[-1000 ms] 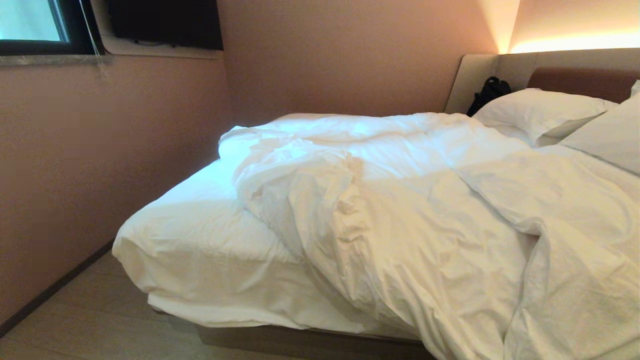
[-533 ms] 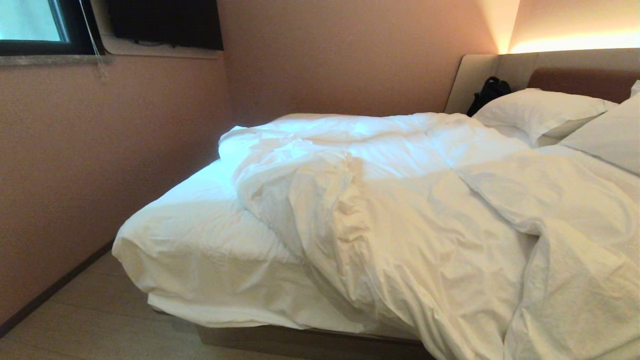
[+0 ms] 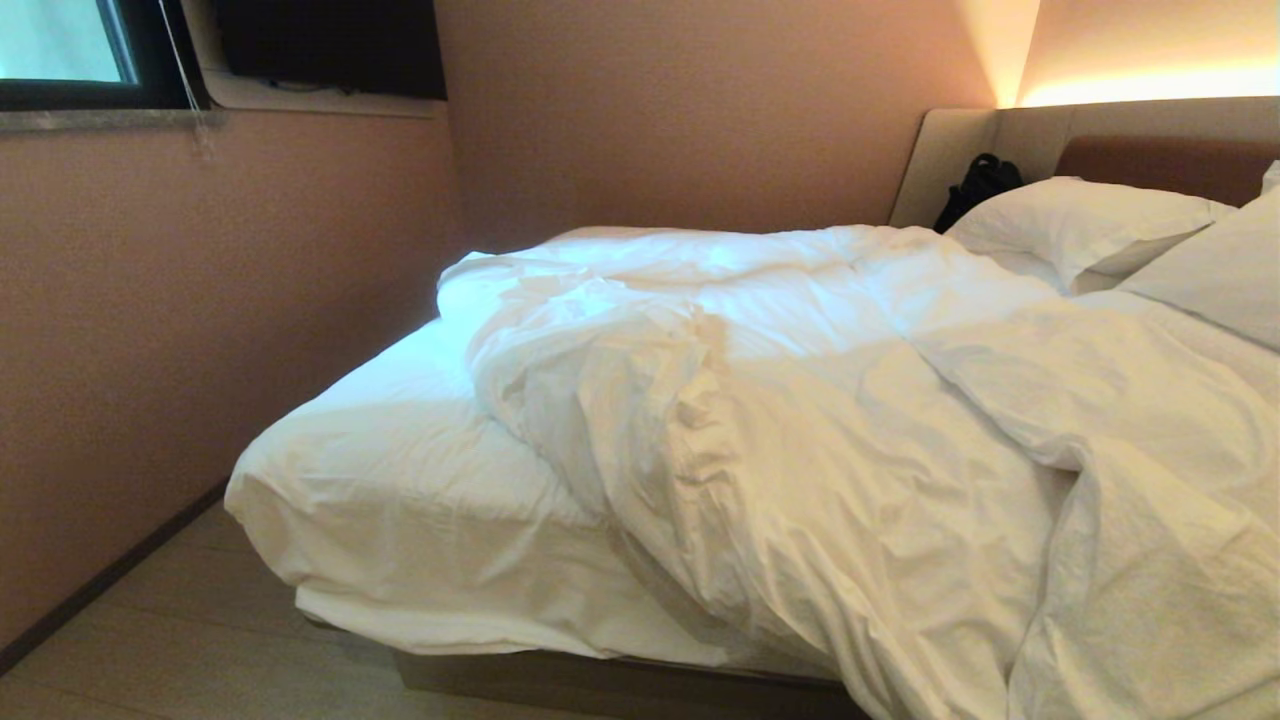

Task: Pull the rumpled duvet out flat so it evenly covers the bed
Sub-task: Flatten the corners of the folded blanket

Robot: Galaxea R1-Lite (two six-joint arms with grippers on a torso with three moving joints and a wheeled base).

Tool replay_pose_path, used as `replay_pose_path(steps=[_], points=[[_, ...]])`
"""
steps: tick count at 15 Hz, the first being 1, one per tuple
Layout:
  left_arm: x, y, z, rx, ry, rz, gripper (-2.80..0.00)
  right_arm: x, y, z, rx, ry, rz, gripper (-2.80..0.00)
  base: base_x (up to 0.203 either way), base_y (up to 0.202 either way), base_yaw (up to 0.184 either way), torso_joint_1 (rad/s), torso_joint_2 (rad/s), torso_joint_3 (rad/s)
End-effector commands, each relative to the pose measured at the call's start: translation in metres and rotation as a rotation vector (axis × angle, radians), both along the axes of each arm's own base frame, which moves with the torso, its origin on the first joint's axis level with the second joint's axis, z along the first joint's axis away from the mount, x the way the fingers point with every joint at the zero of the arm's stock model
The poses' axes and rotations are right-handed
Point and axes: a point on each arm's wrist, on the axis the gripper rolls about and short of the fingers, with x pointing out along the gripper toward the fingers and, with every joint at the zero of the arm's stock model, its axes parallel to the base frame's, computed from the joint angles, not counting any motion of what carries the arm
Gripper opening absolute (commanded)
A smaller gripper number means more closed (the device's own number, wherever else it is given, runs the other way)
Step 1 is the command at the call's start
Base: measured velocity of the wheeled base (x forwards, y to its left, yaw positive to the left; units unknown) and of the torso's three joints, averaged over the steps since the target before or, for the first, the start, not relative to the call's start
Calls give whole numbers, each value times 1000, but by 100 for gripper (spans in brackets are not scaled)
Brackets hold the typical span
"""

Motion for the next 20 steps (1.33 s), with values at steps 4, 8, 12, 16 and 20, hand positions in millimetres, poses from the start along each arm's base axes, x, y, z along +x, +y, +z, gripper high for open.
replay_pose_path(steps=[4,8,12,16,20], points=[[0,0,0,0,1,0,-280,25,-1,44,131,23,8,-280,0,0,0,0,0,0],[0,0,0,0,1,0,-280,67,5,79,133,83,-71,-280,0,0,0,0,0,0],[0,0,0,0,-1,0,-280,133,-7,108,146,158,-304,-280,0,0,0,0,0,0],[0,0,0,0,-1,0,-280,175,-68,116,209,163,-447,-280,0,0,0,0,0,0],[0,0,0,0,1,0,-280,170,-134,108,248,91,-263,-280,0,0,0,0,0,0]])
